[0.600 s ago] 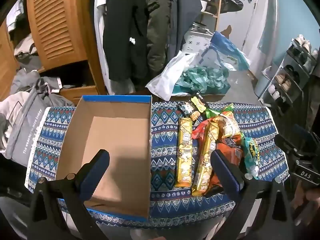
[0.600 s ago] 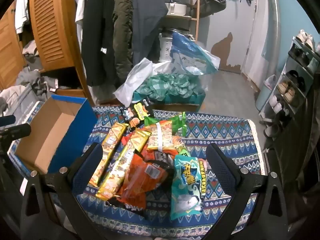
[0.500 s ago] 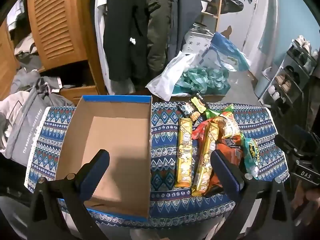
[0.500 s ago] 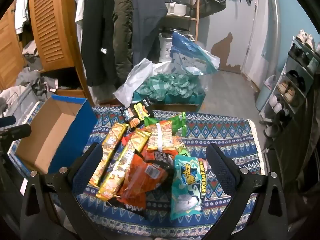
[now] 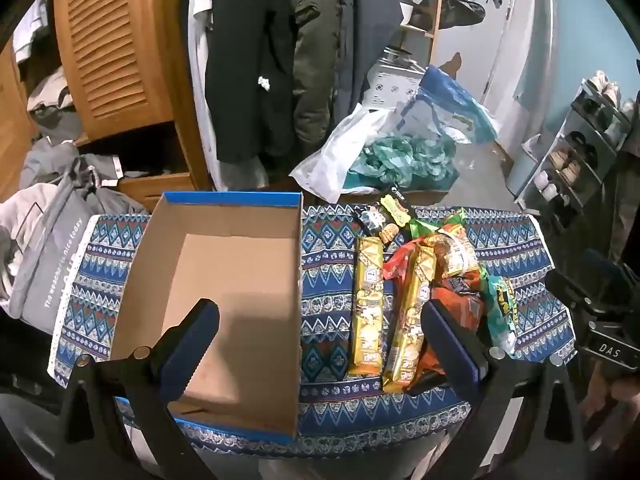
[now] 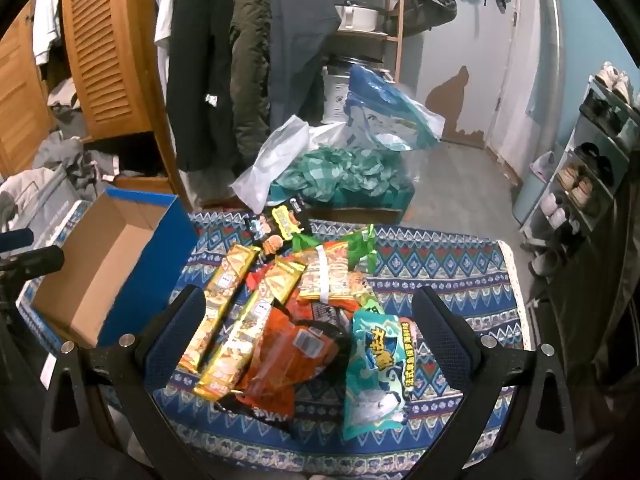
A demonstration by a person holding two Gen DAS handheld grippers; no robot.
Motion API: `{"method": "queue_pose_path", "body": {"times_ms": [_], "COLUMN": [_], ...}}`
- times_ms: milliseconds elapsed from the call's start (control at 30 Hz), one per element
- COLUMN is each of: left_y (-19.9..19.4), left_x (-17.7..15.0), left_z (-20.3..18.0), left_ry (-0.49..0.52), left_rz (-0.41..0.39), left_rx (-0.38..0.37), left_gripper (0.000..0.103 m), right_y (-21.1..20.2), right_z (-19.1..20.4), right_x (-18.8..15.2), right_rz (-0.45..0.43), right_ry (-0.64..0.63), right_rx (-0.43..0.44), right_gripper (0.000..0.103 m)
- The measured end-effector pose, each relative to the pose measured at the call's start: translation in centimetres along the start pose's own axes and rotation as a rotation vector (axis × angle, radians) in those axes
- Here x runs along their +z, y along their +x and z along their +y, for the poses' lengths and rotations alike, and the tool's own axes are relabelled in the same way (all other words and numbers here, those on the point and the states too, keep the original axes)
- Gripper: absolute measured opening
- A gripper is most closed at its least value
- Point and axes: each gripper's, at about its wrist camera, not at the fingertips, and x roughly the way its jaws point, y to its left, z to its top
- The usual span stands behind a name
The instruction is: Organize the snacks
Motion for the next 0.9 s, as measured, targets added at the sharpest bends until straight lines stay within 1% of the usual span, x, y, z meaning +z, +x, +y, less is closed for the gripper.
{"method": "queue_pose_path", "body": {"times_ms": [333,900], "left_y": [0.22,0.02], "left_x": [-0.25,-0.05], "left_z": [-0.06,-0.08], "left_ry": [-0.002,0.010], "left_rz": [0.011,0.001], "left_rx": [-0.003,0.001], "left_gripper": [0.102,0.102], "right_y": [0.17,0.20], "right_z": [0.16,-0.48], "right_x": [-0.21,-0.26], "right_rz": [0.006,0.006], "right_ry": [-0.006,0.005], "right_rx": [0.001,-0.003], "right_gripper": [0.101,0.101]}}
